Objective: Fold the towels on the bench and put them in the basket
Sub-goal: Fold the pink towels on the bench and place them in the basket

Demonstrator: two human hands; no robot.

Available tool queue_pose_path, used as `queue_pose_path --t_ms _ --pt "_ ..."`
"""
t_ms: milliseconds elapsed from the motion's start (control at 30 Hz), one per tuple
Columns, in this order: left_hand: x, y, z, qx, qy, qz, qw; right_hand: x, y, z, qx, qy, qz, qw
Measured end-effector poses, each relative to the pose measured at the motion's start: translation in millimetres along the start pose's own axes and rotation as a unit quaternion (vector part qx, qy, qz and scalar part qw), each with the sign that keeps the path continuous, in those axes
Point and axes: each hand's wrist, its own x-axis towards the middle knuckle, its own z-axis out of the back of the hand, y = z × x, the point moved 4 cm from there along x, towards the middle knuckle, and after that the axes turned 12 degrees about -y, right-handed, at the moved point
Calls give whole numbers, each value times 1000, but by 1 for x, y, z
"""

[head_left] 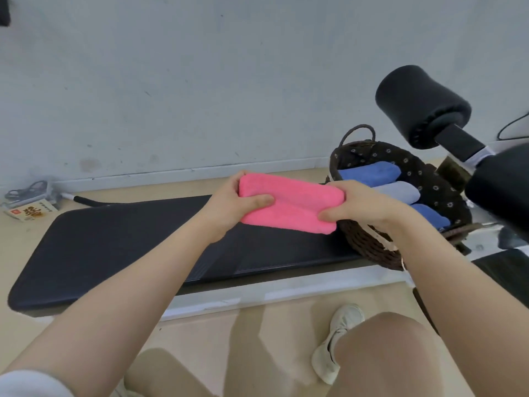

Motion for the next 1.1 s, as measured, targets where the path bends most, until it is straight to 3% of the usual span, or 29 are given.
queue_pose_path --t_ms 167,267,400,467,567,700,767,833,900,967,1000,1033,1100 --pt "9 -4 -49 -50 62 47 996 -9 -19 43 195 5 -42 980" --pt "19 -8 -86 -93 103 77 987 -3 -39 75 288 -34 -79 954" --pt "40 -16 -140 -30 13 52 998 16 -74 107 267 -168 -169 934" --pt "52 -19 -167 56 -19 -35 998 30 -91 119 203 -250 -202 925" --pt "69 -25 -199 184 3 -160 970 50 -113 138 76 -311 -213 923" --pt "92 -17 -224 308 48 -157 937 71 -144 147 -18 -303 -247 920" --pt "98 -6 -237 414 73 -148 895 80 -156 148 -82 -290 -252 920" --pt "100 0 -245 541 72 -175 819 85 -158 145 -157 -275 -245 916" --pt "99 1 -246 615 36 -245 748 81 -144 140 -284 -285 -173 899" --pt "95 0 -244 628 30 -320 709 75 -114 129 -434 -313 22 844" --pt "93 0 -241 628 47 -333 702 74 -102 119 -470 -284 108 829" --pt "93 0 -236 632 73 -320 702 75 -99 111 -484 -227 144 833" --pt "91 2 -225 641 125 -279 704 79 -107 100 -484 -97 90 865"
